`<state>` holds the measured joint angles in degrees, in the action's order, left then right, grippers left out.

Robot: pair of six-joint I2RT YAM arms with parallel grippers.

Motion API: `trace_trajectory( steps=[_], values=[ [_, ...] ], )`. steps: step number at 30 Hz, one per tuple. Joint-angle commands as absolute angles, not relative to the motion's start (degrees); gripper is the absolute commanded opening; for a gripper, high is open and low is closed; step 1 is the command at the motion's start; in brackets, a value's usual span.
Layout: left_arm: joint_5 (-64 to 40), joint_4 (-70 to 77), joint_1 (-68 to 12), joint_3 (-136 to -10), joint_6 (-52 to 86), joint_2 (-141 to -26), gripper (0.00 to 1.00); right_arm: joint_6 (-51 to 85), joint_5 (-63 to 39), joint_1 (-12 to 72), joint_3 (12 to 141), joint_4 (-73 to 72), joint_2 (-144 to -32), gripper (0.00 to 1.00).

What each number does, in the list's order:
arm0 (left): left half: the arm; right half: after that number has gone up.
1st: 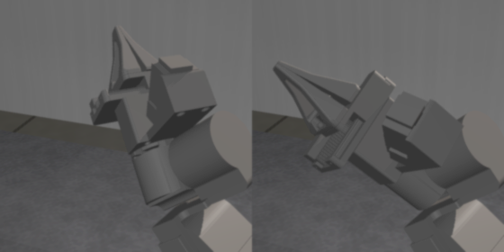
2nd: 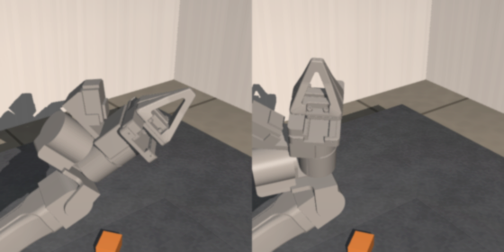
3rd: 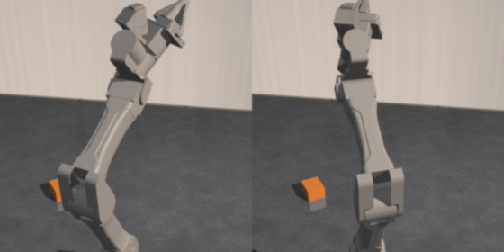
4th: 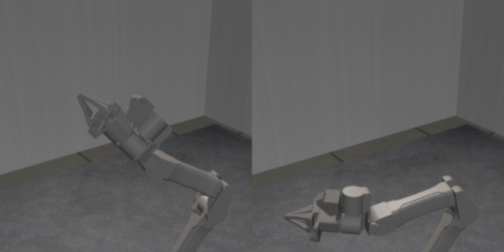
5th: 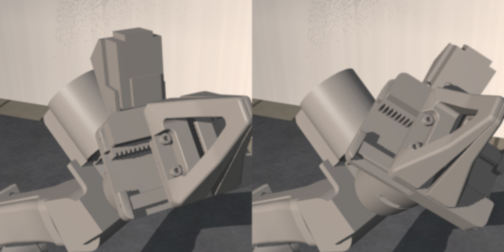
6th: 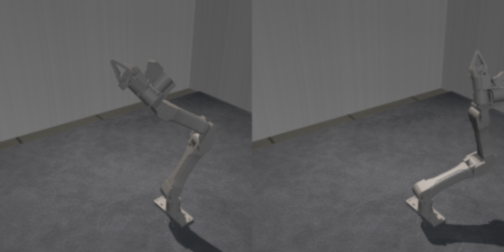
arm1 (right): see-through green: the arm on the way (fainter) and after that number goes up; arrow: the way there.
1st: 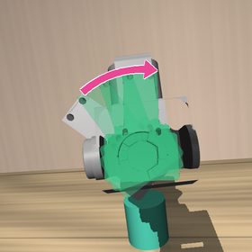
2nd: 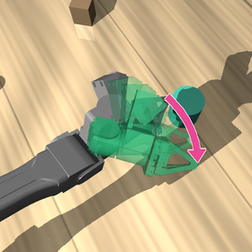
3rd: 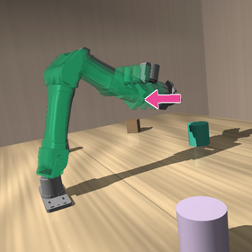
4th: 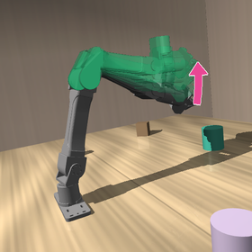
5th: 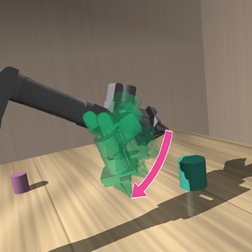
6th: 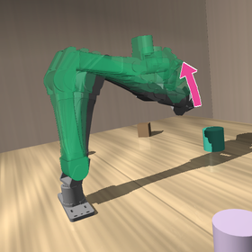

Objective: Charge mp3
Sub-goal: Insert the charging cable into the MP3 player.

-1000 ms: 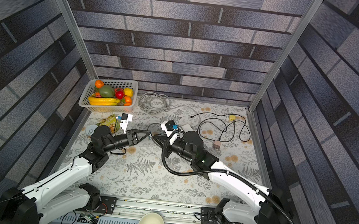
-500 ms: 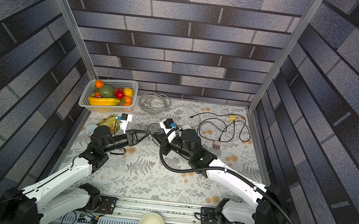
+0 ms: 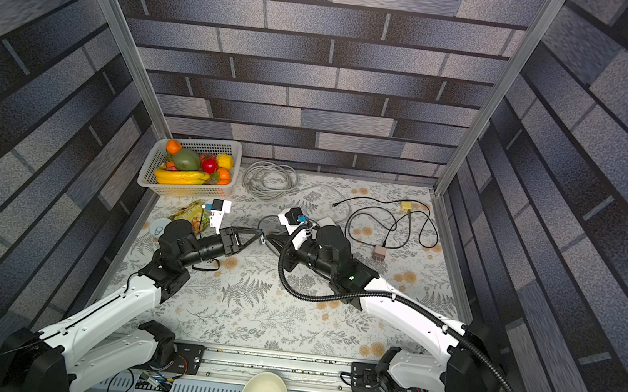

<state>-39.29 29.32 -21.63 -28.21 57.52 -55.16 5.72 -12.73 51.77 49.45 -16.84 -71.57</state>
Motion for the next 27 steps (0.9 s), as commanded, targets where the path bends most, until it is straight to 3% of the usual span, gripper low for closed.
trace_trajectory(
  steps=[1, 27],
  values=[
    [-39.99, 32.17, -21.38, -28.04, 58.26, -53.35, 0.00, 6.54, -12.77, 52.41, 49.69, -15.27, -72.60, 0.00],
    [-35.95, 34.19, -21.80, -28.56, 58.85, -51.96, 0.00, 6.84, -4.58, 53.91, 53.16, -7.25, -79.26, 0.00]
  ],
)
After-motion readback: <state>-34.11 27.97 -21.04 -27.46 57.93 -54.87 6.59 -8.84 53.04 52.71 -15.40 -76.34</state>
